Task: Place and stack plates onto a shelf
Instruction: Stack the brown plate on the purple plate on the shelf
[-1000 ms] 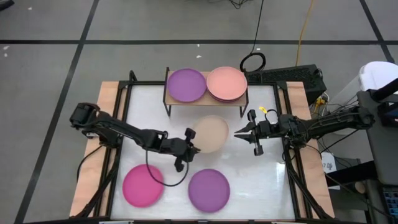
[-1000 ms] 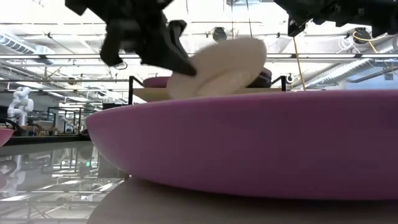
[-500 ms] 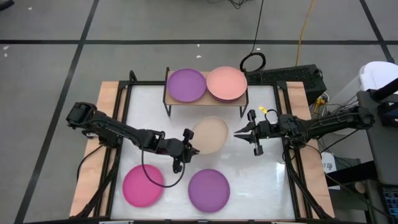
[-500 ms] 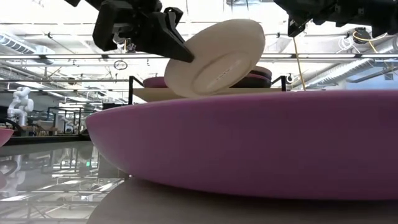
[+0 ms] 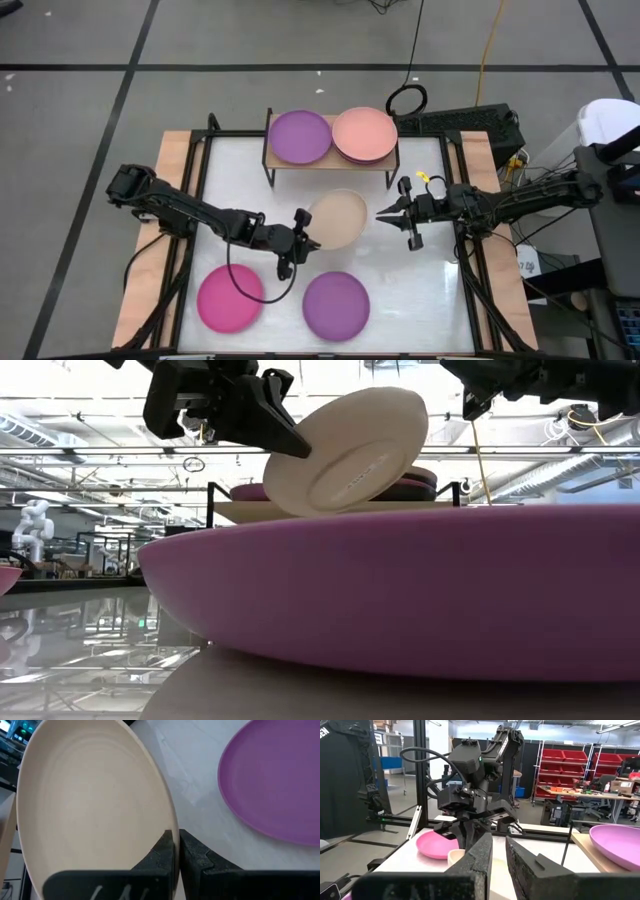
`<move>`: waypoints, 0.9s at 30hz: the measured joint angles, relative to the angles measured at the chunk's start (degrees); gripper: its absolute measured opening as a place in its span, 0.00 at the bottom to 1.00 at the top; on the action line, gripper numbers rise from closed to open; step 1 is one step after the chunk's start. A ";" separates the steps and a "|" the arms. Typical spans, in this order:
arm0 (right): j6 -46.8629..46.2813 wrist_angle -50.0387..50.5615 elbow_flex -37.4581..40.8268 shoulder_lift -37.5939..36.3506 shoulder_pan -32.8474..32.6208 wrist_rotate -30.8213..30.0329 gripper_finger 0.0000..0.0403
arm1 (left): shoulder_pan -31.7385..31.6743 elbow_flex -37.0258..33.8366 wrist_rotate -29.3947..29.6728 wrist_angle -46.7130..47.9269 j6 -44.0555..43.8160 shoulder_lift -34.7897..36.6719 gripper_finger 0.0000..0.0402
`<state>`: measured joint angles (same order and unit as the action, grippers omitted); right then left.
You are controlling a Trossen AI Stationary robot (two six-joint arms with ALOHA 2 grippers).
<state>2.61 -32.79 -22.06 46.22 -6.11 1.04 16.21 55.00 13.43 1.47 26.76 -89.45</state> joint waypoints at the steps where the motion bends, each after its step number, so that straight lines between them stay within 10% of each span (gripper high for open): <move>1: 0.00 0.06 0.00 -0.01 0.00 0.00 0.10 | -0.02 0.00 0.00 0.01 0.00 0.00 0.03; 27: -1.75 -2.10 0.00 -0.04 0.02 0.44 0.10 | 1.09 0.09 3.13 1.34 0.07 3.04 0.03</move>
<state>0.86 -34.89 -22.06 46.17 -6.09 1.48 17.30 55.09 16.56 2.81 26.83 -86.41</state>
